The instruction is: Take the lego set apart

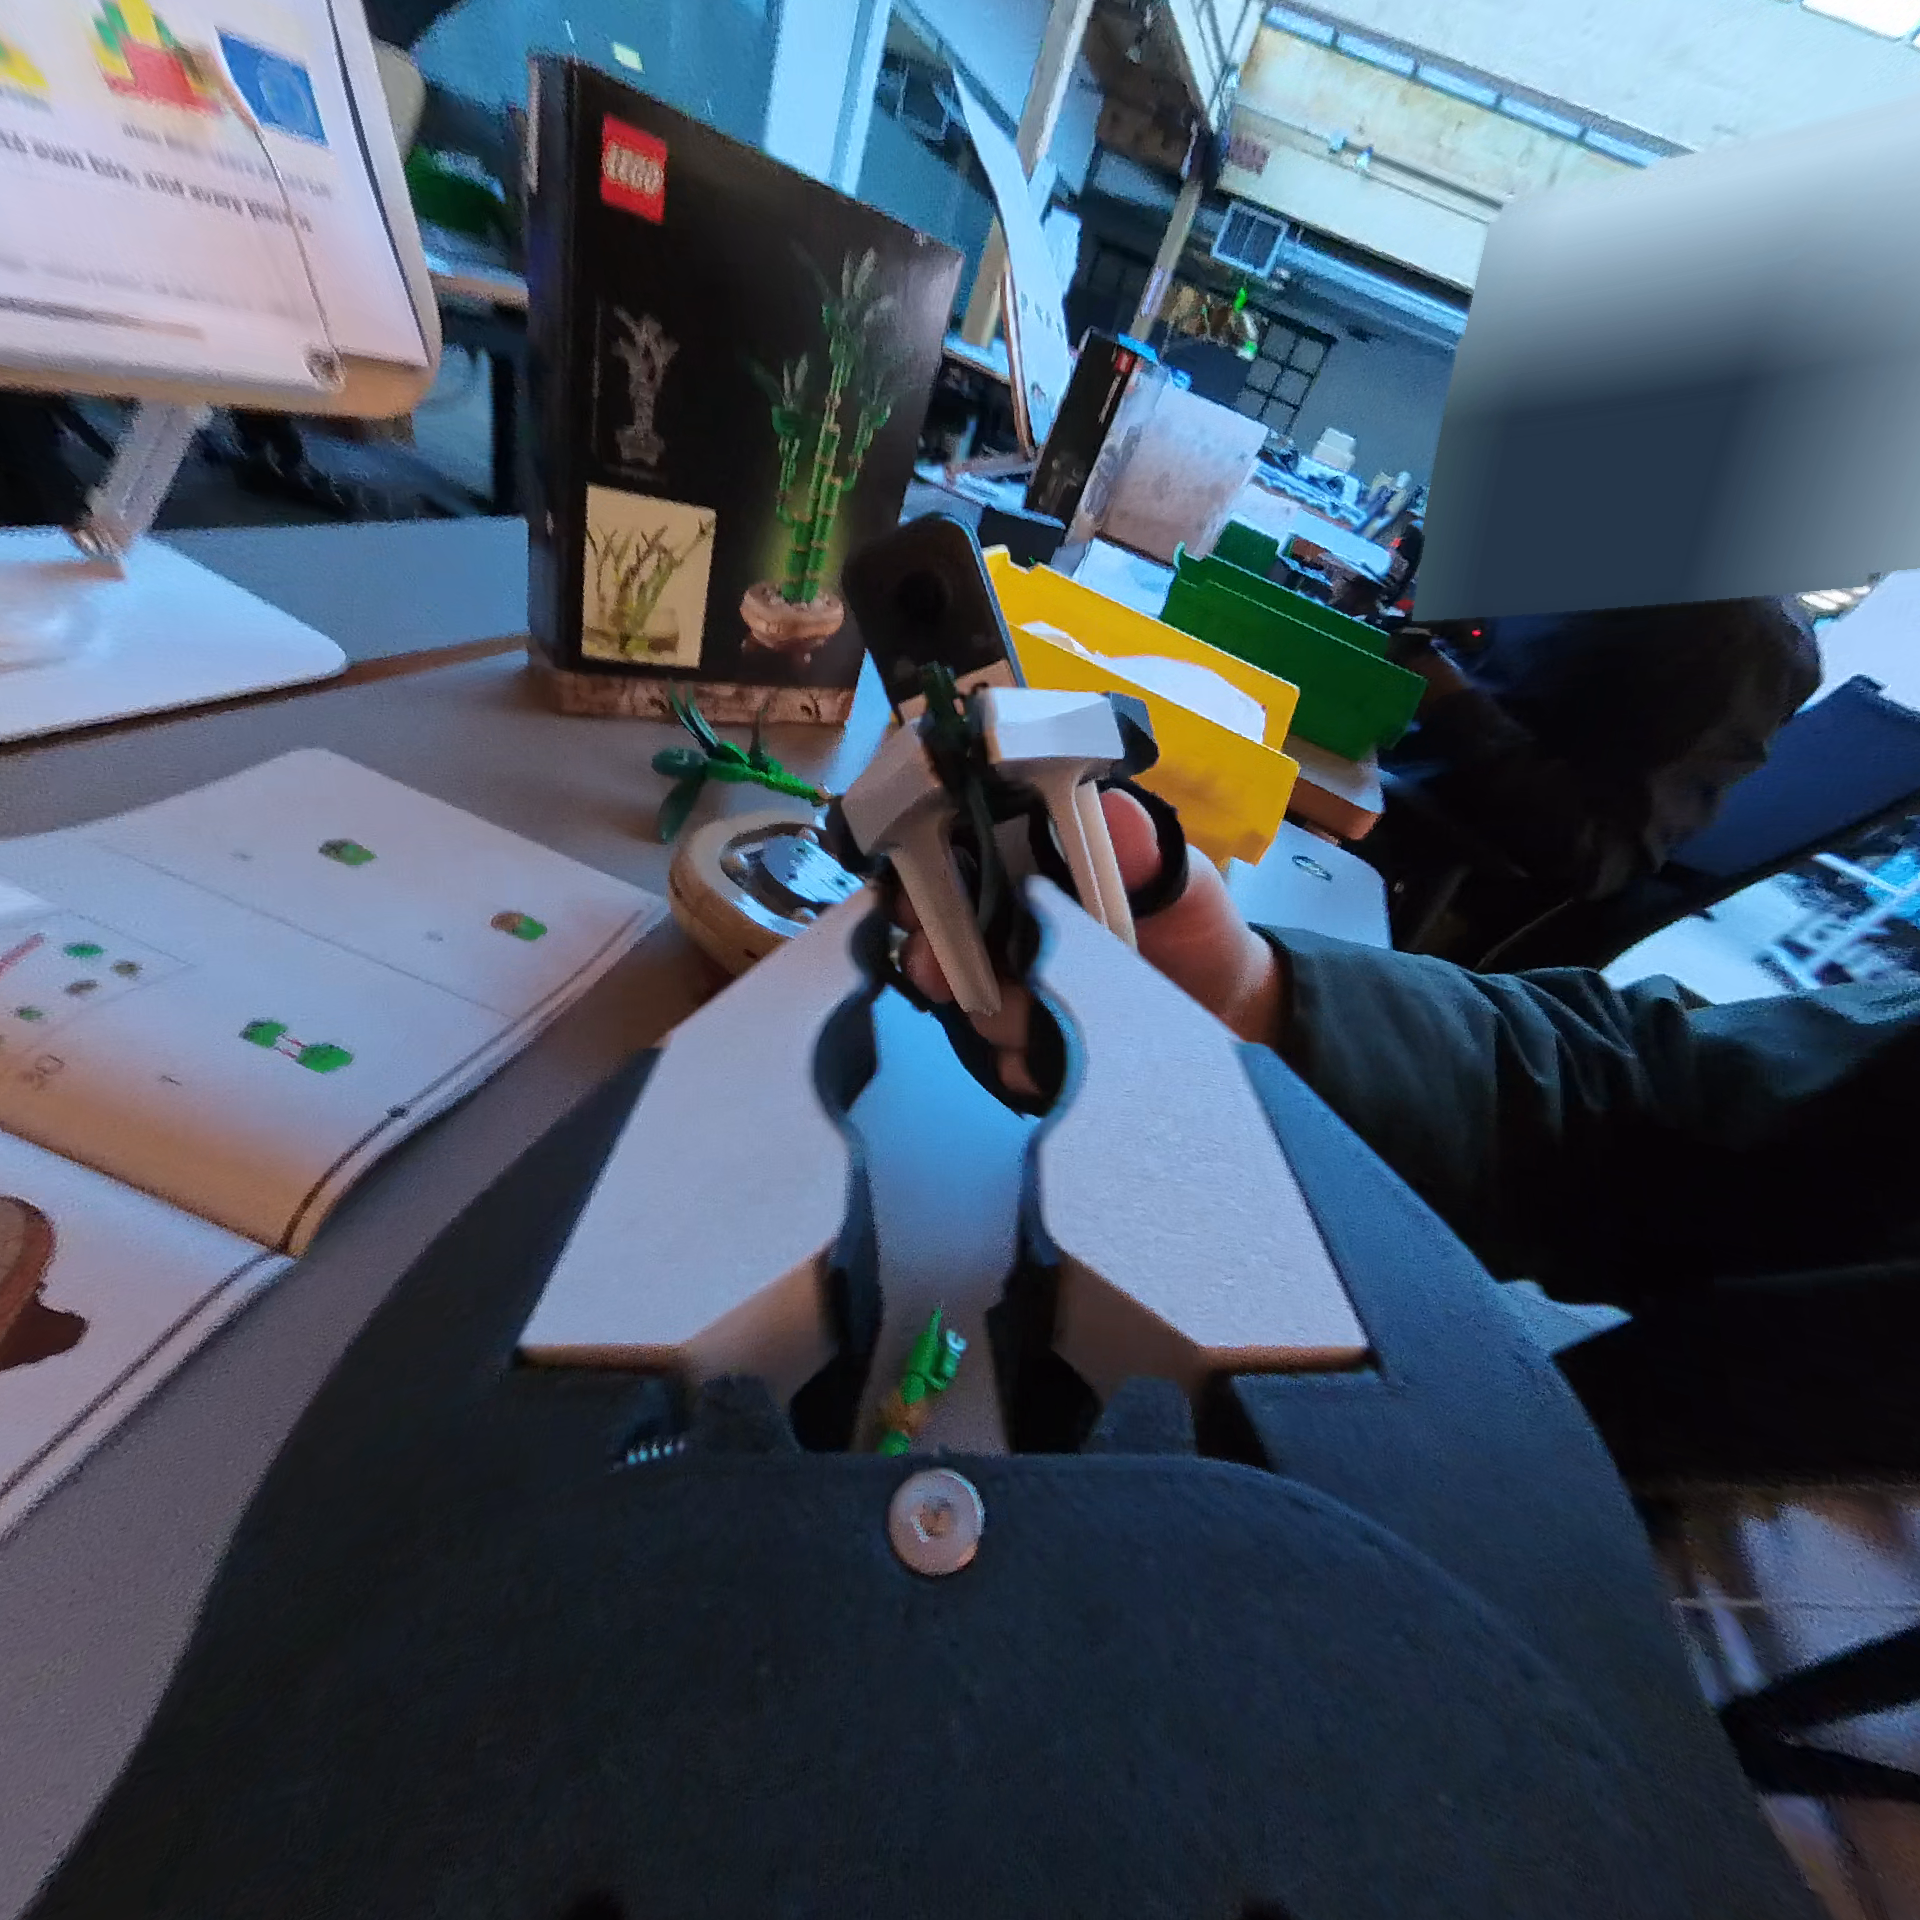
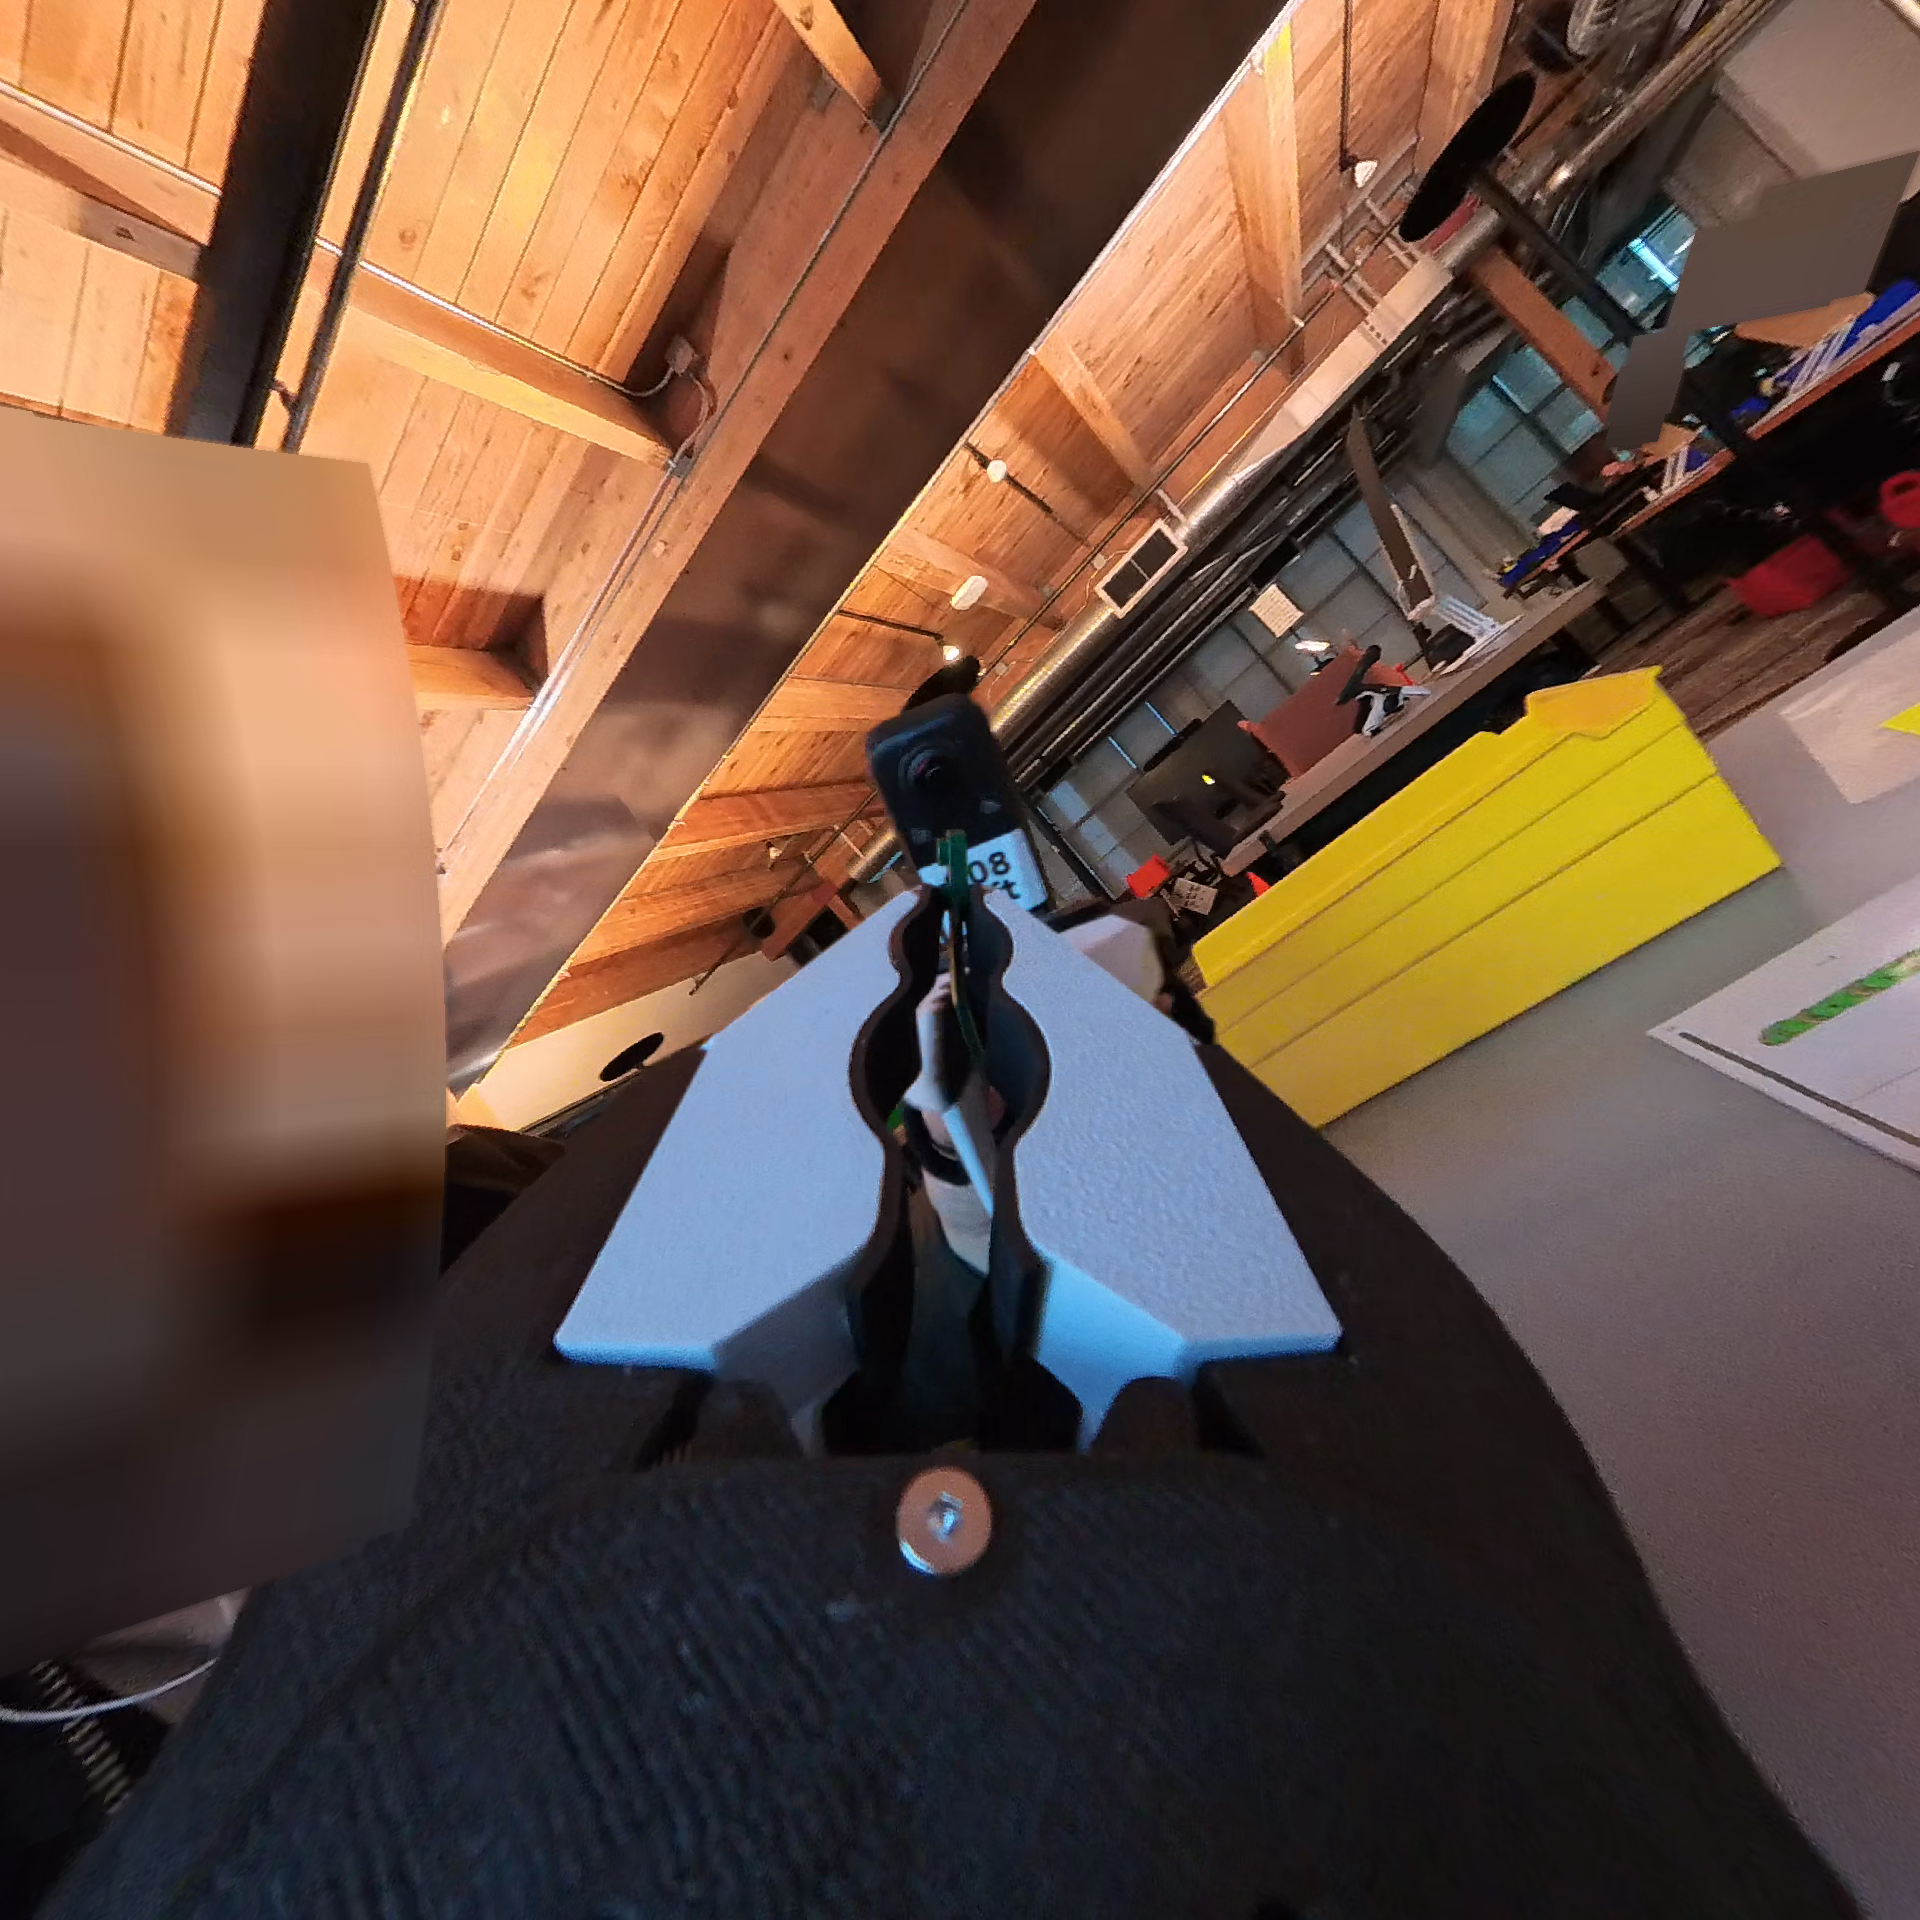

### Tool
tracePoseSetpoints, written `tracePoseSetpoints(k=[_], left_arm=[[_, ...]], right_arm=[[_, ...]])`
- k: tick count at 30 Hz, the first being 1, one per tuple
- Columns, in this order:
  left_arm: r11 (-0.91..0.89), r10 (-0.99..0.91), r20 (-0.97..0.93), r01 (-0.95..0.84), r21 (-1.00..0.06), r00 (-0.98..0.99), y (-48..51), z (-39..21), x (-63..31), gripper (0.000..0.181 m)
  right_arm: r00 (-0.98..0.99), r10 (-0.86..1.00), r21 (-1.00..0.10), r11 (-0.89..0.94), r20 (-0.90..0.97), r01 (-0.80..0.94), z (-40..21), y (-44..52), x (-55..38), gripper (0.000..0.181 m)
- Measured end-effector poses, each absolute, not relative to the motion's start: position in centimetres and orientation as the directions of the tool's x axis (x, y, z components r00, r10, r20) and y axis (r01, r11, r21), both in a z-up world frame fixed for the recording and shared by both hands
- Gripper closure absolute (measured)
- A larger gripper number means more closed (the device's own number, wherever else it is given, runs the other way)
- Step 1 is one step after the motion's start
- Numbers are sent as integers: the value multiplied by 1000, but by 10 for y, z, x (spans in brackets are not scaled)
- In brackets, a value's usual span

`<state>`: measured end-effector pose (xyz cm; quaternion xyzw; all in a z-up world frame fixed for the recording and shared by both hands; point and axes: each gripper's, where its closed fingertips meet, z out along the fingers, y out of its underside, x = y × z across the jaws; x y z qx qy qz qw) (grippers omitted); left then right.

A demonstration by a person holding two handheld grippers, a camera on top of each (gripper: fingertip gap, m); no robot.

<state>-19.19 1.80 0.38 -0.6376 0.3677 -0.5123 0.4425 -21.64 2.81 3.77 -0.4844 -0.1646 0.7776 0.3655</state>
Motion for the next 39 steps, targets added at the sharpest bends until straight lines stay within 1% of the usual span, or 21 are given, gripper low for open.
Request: tracePoseSetpoints(k=[1, 3, 6, 9, 13, 15, 16, 17, 19, 20, 21, 25, 27, 28, 30, 32, 33, 34, 37, 38, 39], left_arm=[[-297, -931, 287, -11, -955, 224, 19, 3, -193, 179], [-245, -943, 234, -16, -969, 238, 19, 1, -194, 181], [-244, -949, 253, 70, -967, 188, 14, 15, -200, 181], [-288, -938, 304, 112, -951, 167, 17, 17, -207, 181], [-255, -949, 272, 120, -960, 161, 15, 19, -215, 181], [-97, -942, 98, 18, -995, 320, 27, 17, -226, 181], [44, -896, -98, -134, -990, 433, 38, 11, -237, 181], [182, -778, -342, -332, -926, 527, 53, 9, -255, 181], [313, -335, -793, -734, -603, 509, 81, 22, -304, 181], [287, -138, -904, -857, -427, 404, 86, 31, -324, 181], [246, -60, -946, -914, -322, 318, 89, 32, -337, 181], [86, -65, -949, -946, -312, 307, 103, 26, -393, 181], [-152, -142, -893, -901, -406, 426, 115, 14, -457, 181], [-309, -223, -798, -817, -487, 560, 115, -4, -491, 181], [-555, -320, -464, -561, -615, 826, 107, -38, -533, 181], [-653, -323, -130, -320, -686, 937, 102, -51, -546, 181], [-664, -321, -38, -254, -704, 946, 102, -52, -550, 181], [-663, -304, -16, -224, -715, 952, 104, -54, -559, 176], [-684, -206, -130, -238, -689, 970, 108, -61, -590, 107], [-680, -185, -176, -255, -687, 967, 109, -59, -595, 100], [-667, -175, -216, -277, -691, 961, 110, -56, -596, 103]], right_arm=[[-240, 734, -619, -670, -635, -410, 36, 29, -218, 178], [-194, 755, -649, -643, -626, -407, 33, 31, -220, 177], [-106, 813, -666, -537, -573, -518, 46, 43, -203, 139], [-3, 848, -698, -438, -530, -567, 51, 52, -182, 150], [70, 850, -731, -405, -523, -549, 43, 59, -180, 154], [49, 837, -714, -432, -545, -551, 40, 60, -182, 155], [42, 830, -707, -446, -556, -549, 38, 61, -183, 156], [38, 825, -703, -456, -564, -545, 36, 62, -183, 156], [45, 815, -697, -463, -577, -548, 33, 65, -182, 157], [50, 808, -691, -467, -586, -551, 31, 67, -180, 157], [51, 803, -683, -470, -594, -559, 31, 69, -178, 157], [29, 765, -631, -509, -644, -586, 27, 76, -170, 157], [21, 739, -621, -549, -673, -560, 21, 78, -173, 156], [-1, 743, -632, -569, -669, -526, 20, 74, -178, 157], [21, 770, -710, -577, -638, -404, 11, 65, -193, 159], [148, 826, -827, -498, -544, -259, -6, 61, -208, 158], [191, 850, -869, -459, -490, -186, -14, 58, -216, 157], [203, 868, -891, -436, -453, -126, -20, 53, -223, 156], [207, 884, -903, -429, -420, 2, -37, 42, -238, 151], [225, 886, -905, -424, -406, 37, -45, 42, -239, 149], [249, 889, -907, -413, -384, 75, -52, 44, -239, 149]])
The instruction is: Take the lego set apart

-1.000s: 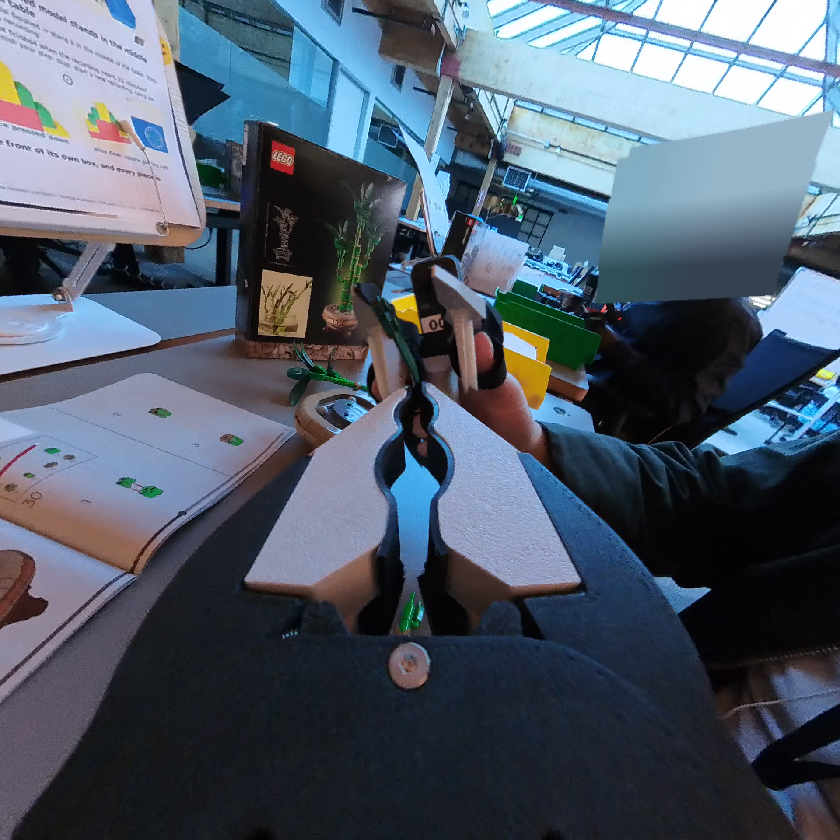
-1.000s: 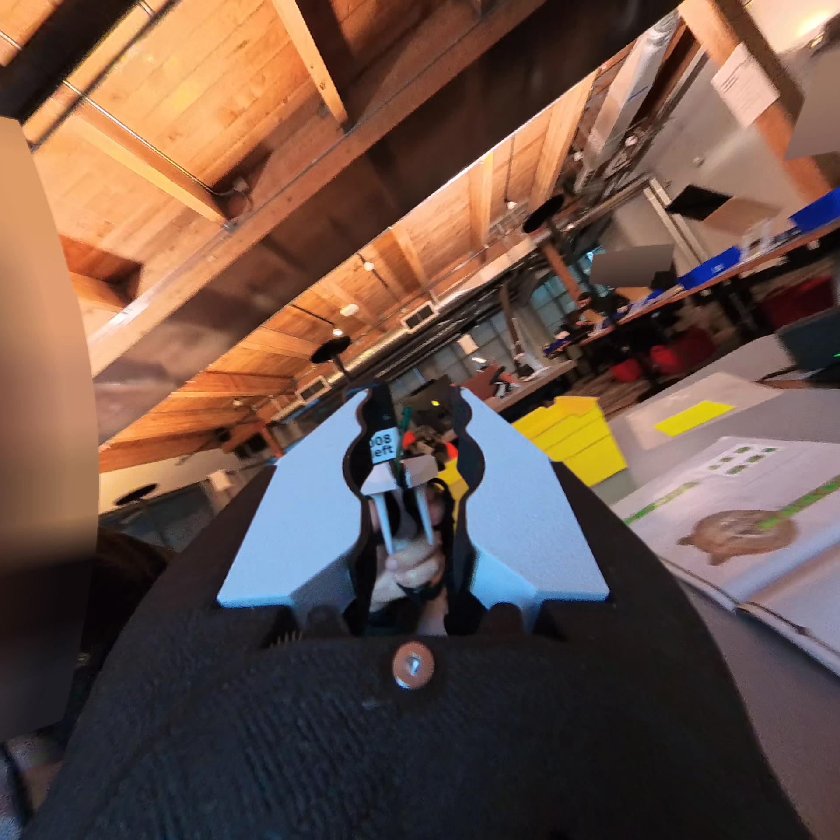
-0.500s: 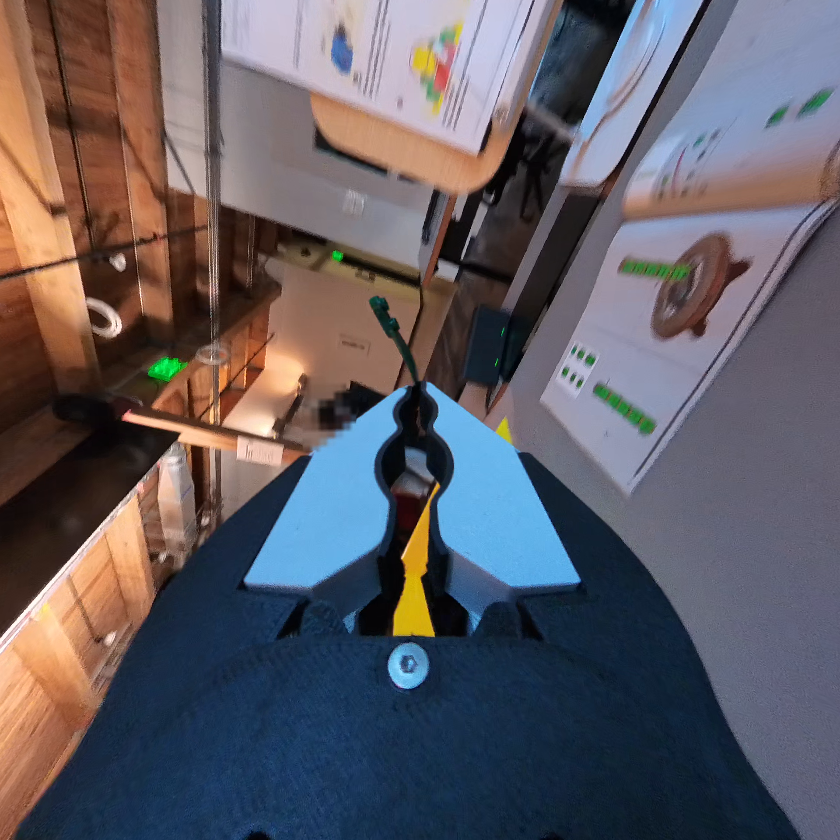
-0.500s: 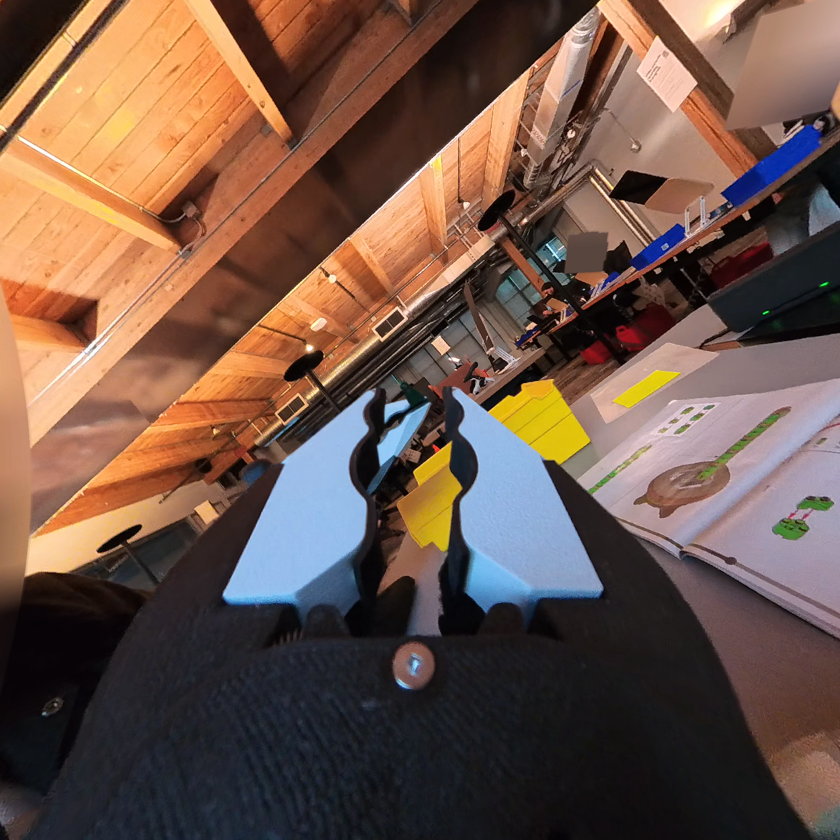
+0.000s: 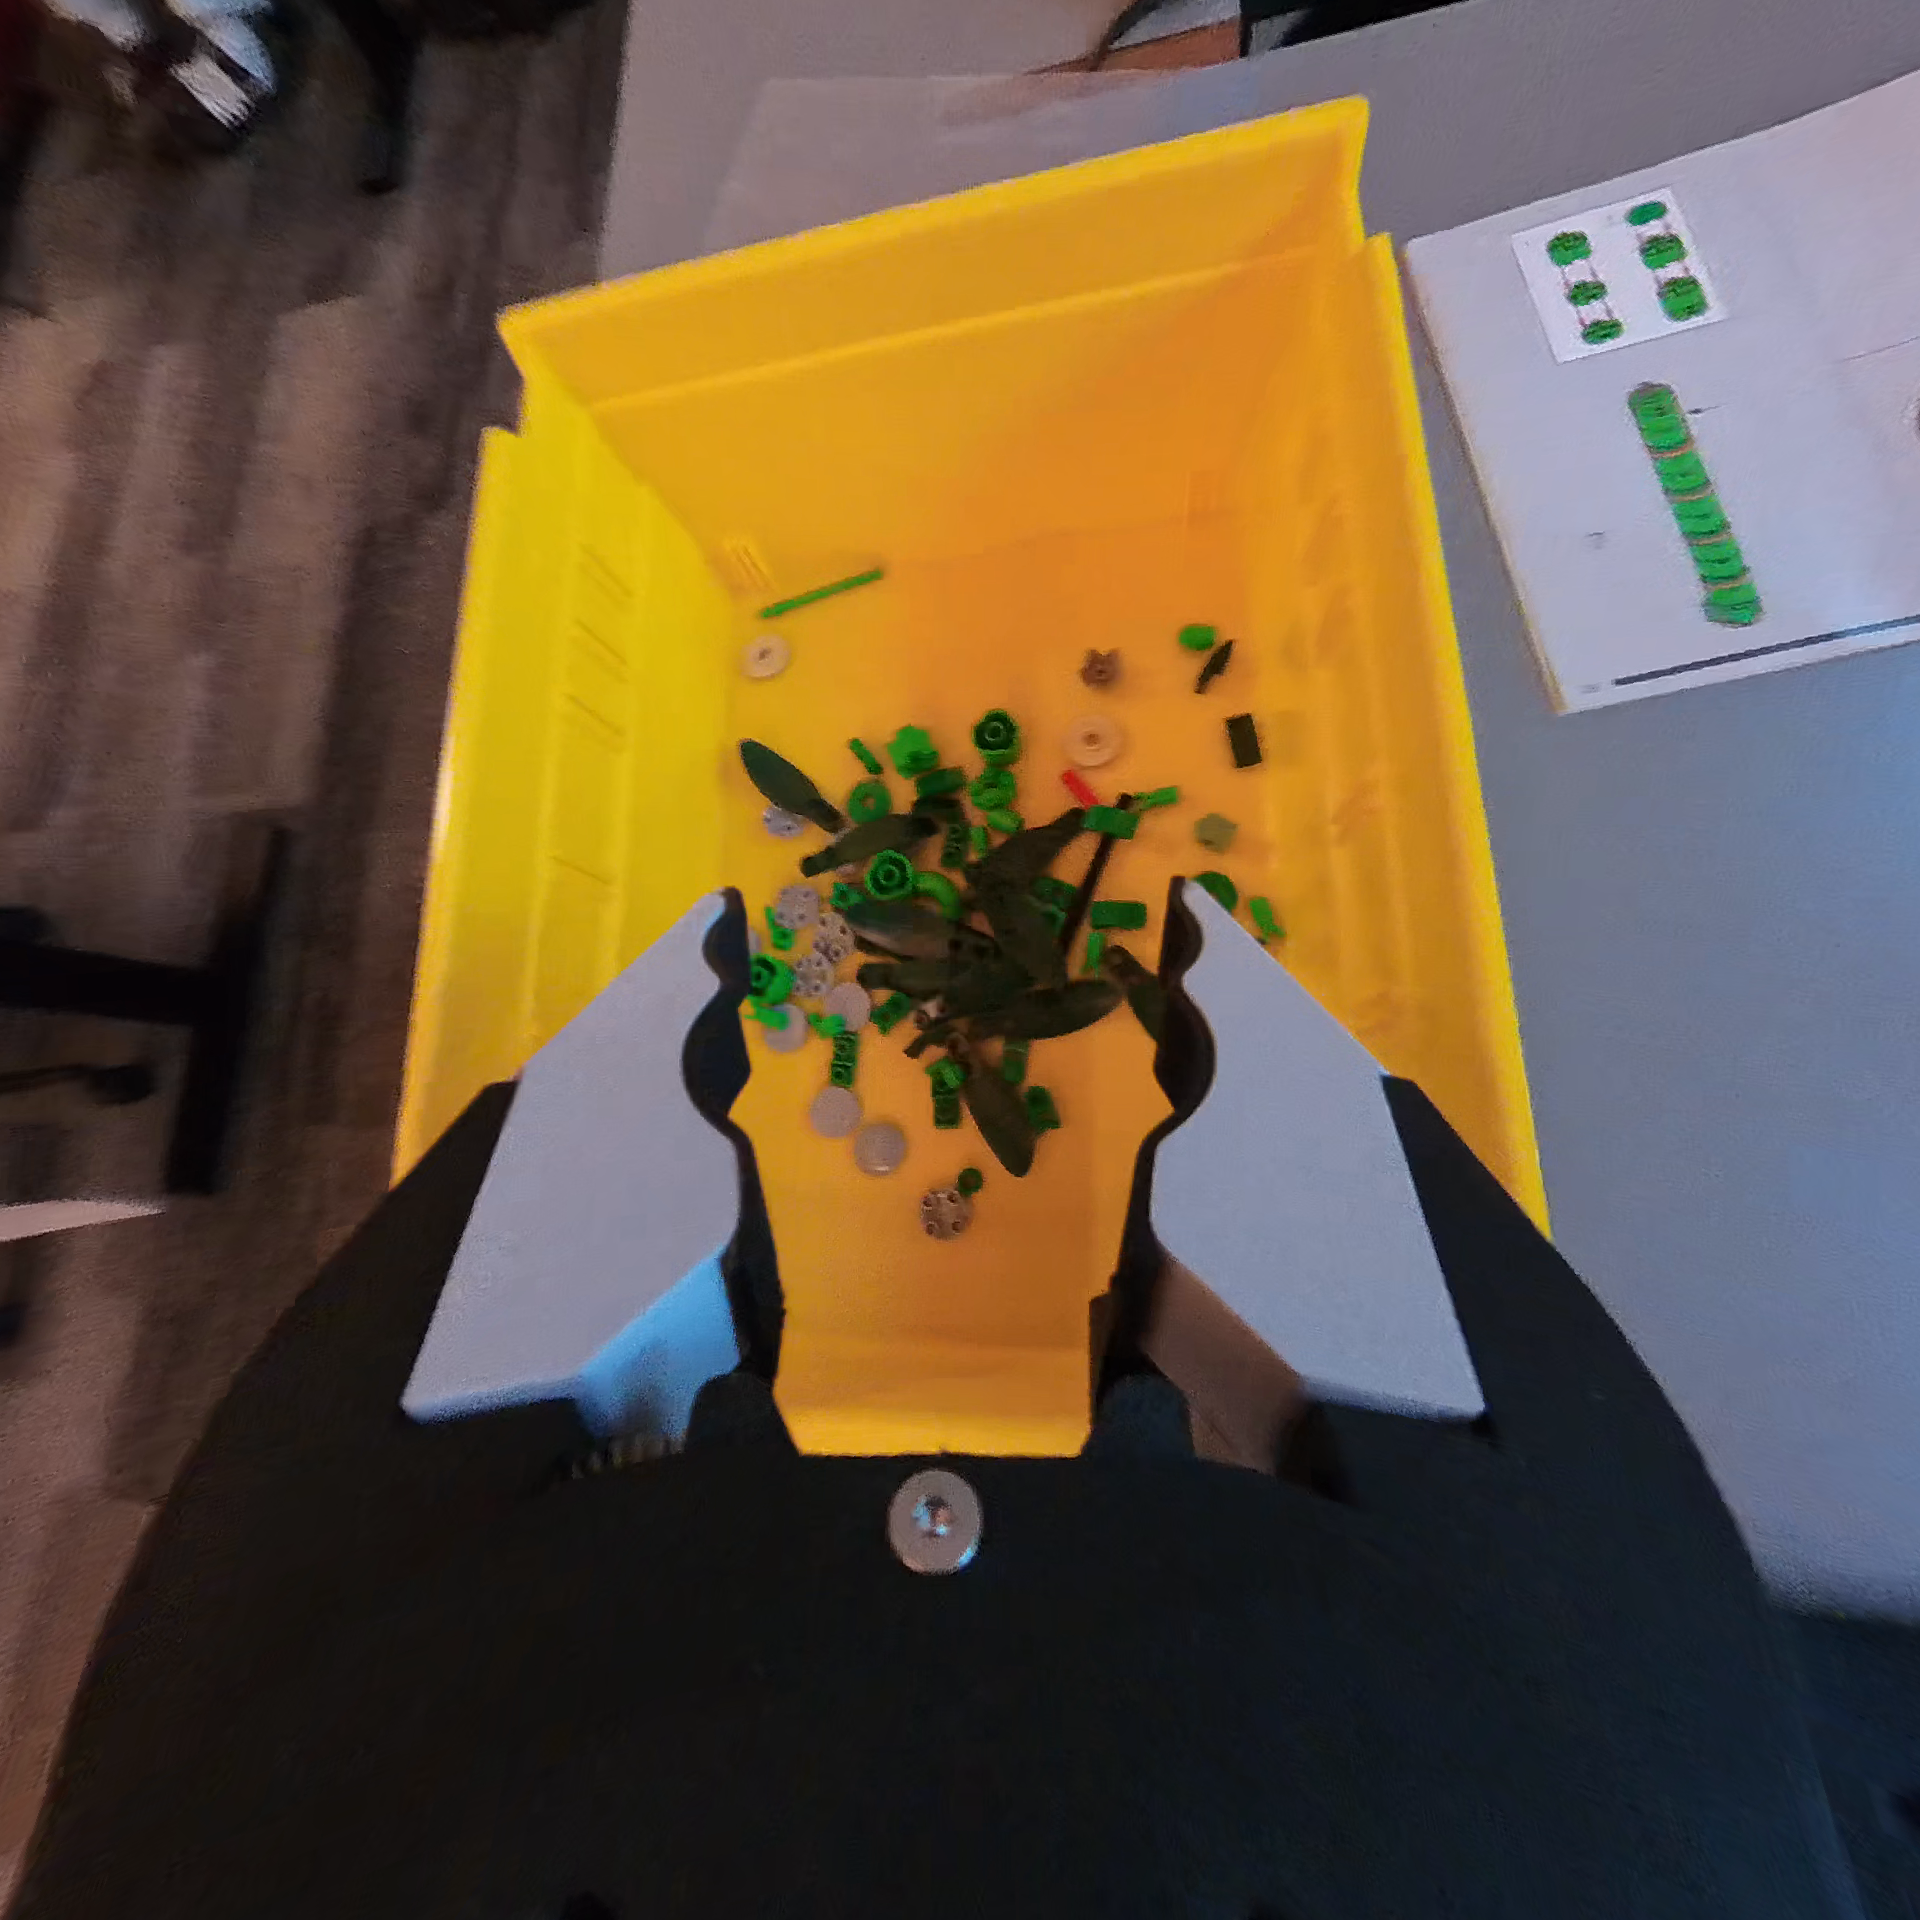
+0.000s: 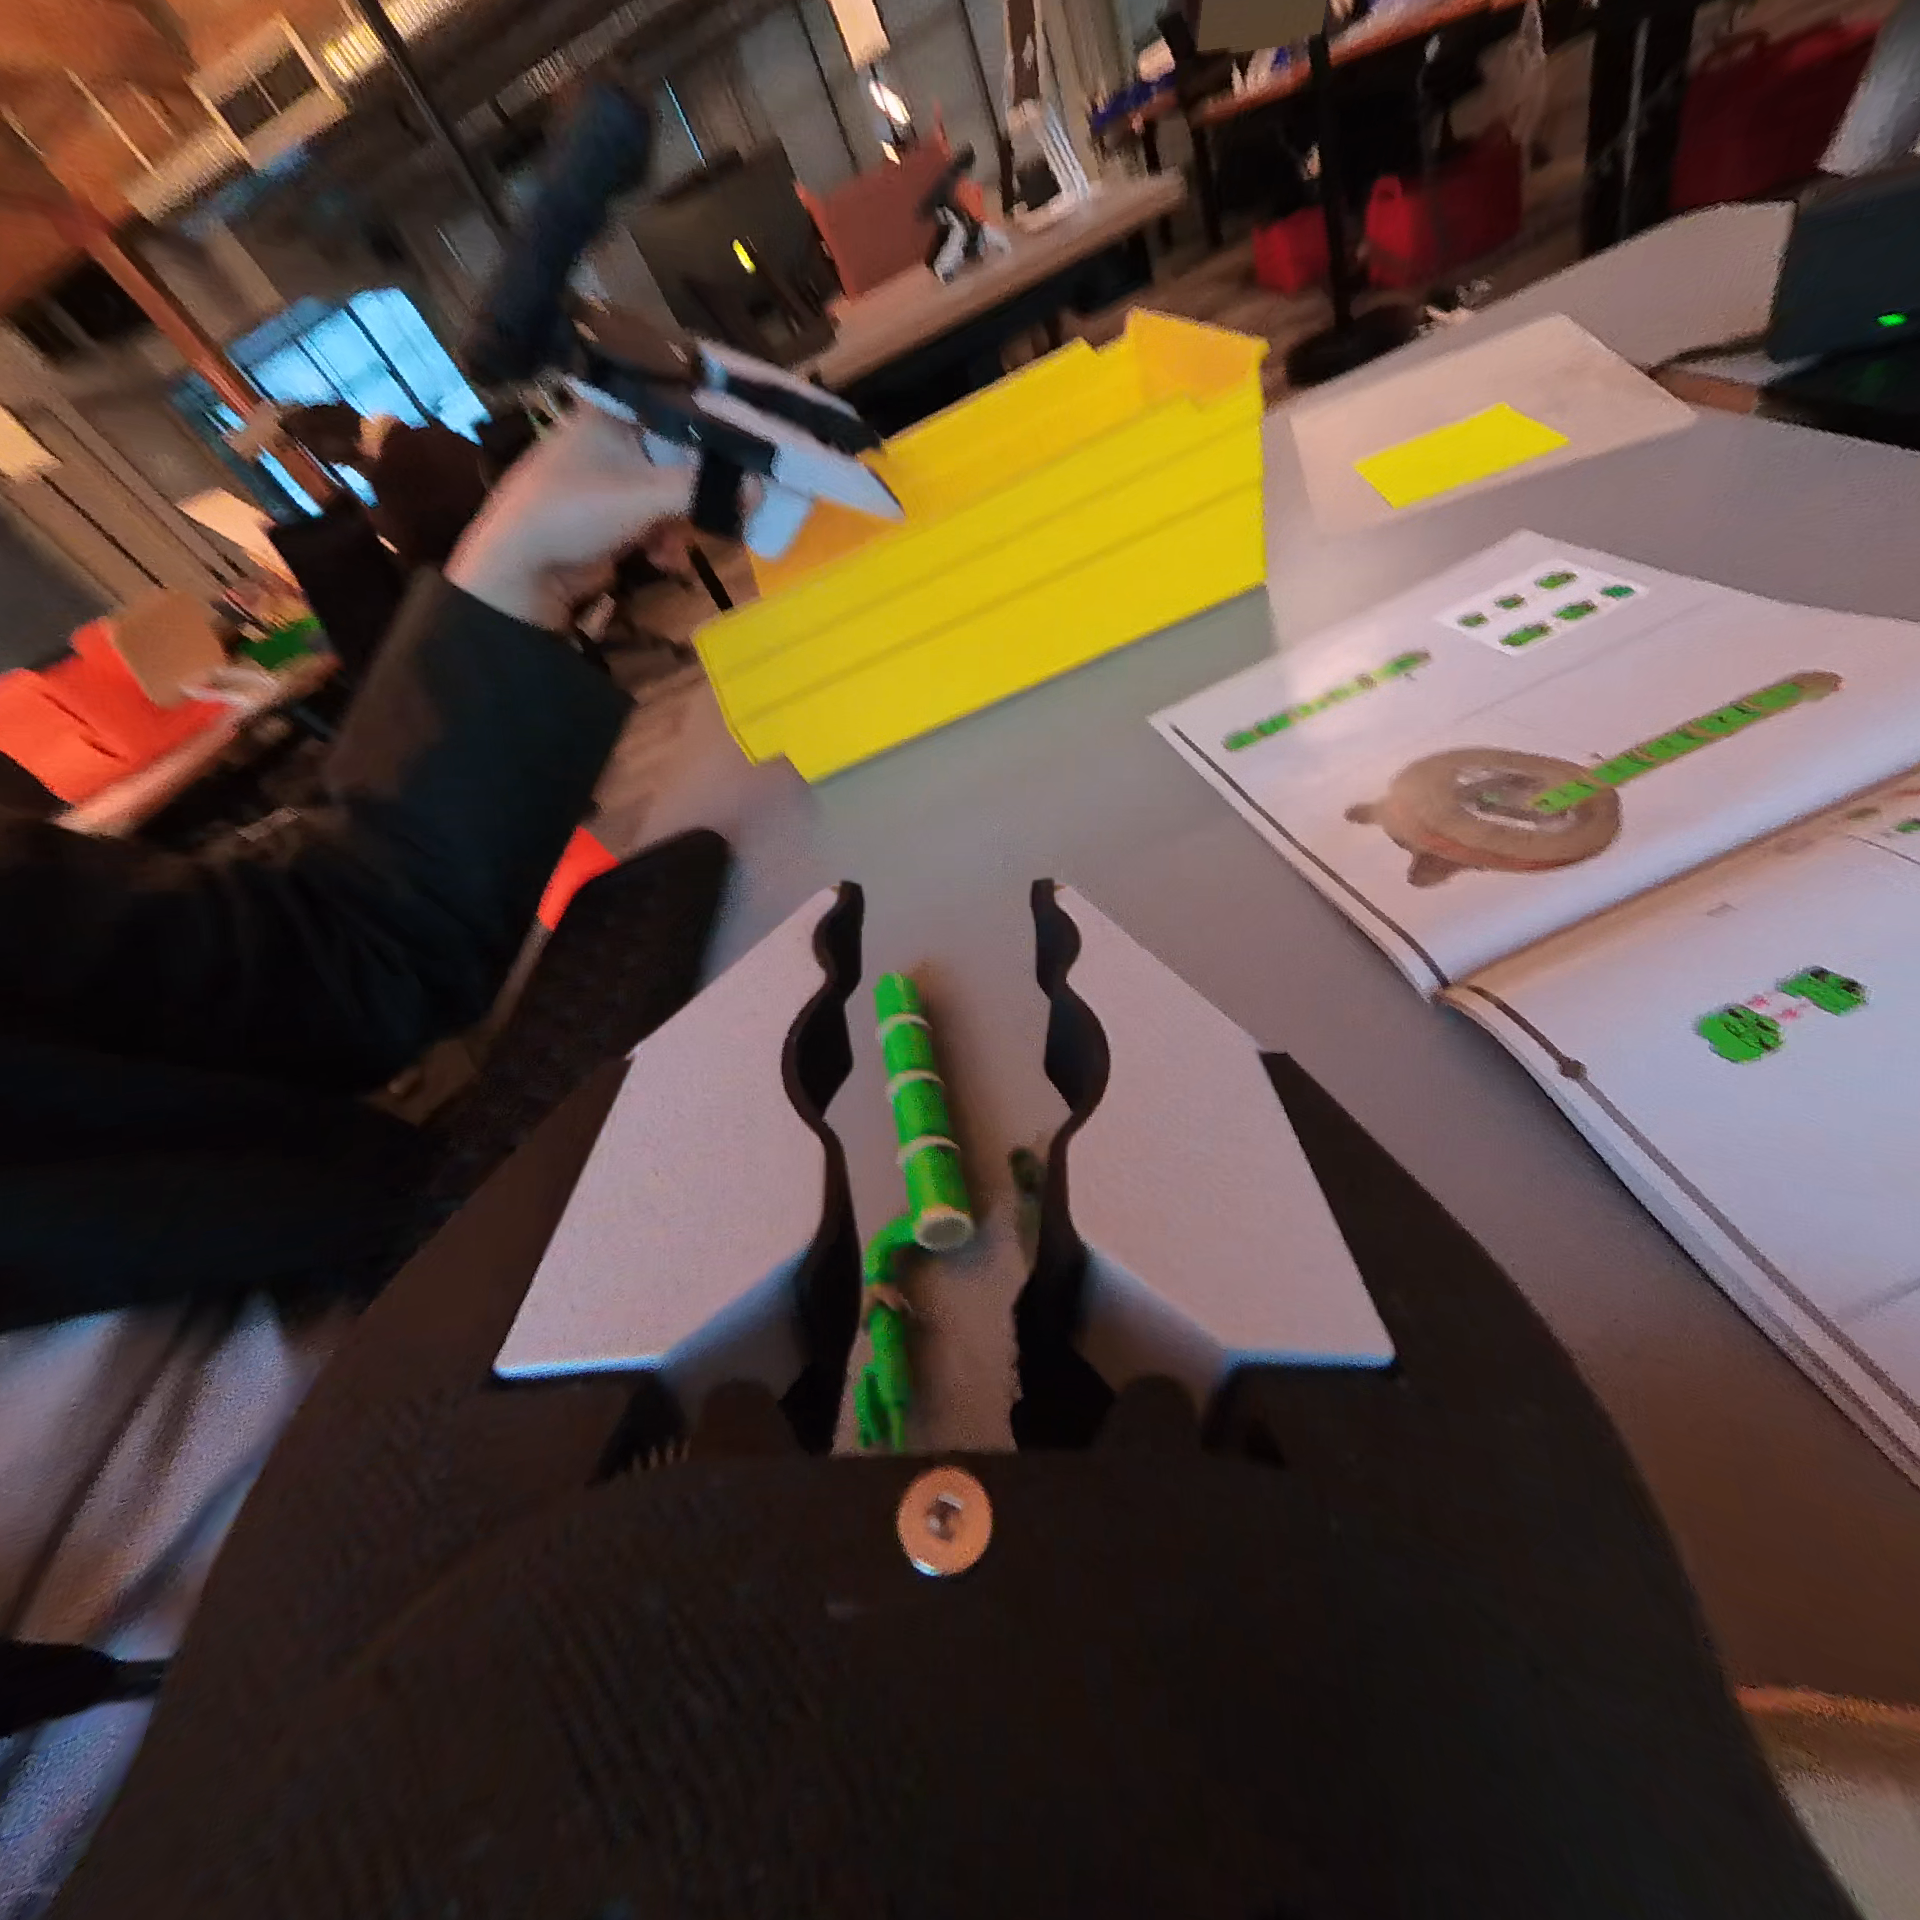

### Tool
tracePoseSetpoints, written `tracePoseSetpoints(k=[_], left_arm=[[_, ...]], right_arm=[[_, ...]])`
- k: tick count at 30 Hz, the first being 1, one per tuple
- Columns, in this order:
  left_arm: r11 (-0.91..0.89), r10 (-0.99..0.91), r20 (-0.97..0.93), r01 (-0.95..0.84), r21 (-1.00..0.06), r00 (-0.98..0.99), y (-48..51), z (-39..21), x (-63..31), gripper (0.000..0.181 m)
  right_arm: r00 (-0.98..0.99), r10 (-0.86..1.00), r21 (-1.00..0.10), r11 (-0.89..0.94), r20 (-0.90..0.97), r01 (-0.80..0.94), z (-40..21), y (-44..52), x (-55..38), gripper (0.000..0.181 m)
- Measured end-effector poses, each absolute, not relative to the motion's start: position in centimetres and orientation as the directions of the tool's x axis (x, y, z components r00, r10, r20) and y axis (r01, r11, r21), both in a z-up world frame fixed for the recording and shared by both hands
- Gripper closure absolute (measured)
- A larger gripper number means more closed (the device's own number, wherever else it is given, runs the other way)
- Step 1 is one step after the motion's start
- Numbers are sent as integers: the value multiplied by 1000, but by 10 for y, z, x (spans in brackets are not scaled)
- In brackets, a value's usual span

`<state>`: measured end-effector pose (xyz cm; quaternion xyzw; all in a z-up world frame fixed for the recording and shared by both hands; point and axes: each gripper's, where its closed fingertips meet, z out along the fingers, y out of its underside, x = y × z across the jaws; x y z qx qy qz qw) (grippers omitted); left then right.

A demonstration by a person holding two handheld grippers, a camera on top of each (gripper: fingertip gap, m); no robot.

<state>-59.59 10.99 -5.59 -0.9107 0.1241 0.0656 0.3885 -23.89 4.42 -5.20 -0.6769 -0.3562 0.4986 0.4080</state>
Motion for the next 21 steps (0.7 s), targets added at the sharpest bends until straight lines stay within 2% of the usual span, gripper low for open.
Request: tracePoseSetpoints(k=[3, 7, 12, 16, 18, 20, 21], left_arm=[[-553, -197, -279, -341, -760, 940, 112, -30, -570, 116], [-334, -492, -199, -394, -856, 848, 99, -4, -453, 123], [-298, -753, -173, -564, -770, 634, 81, -41, -338, 114], [-232, -845, -161, -620, -749, 510, 81, -56, -280, 120], [-212, -862, -161, -630, -747, 480, 87, -61, -265, 124], [-208, -883, -119, -605, -769, 454, 87, -68, -253, 129], [-223, -912, -39, -573, -789, 409, 77, -73, -245, 132]], right_arm=[[314, 909, -911, -350, -275, 217, -74, 49, -234, 148], [302, 943, -846, -270, -137, 460, -110, 41, -229, 148], [243, 962, -759, -249, -123, 601, -139, 27, -228, 156], [254, 958, -689, -272, -131, 672, -157, 24, -220, 159], [227, 965, -687, -254, -132, 681, -155, 20, -220, 181], [222, 973, -672, -208, -65, 711, -156, 23, -218, 181], [210, 977, -670, -171, -23, 723, -156, 23, -218, 181]])
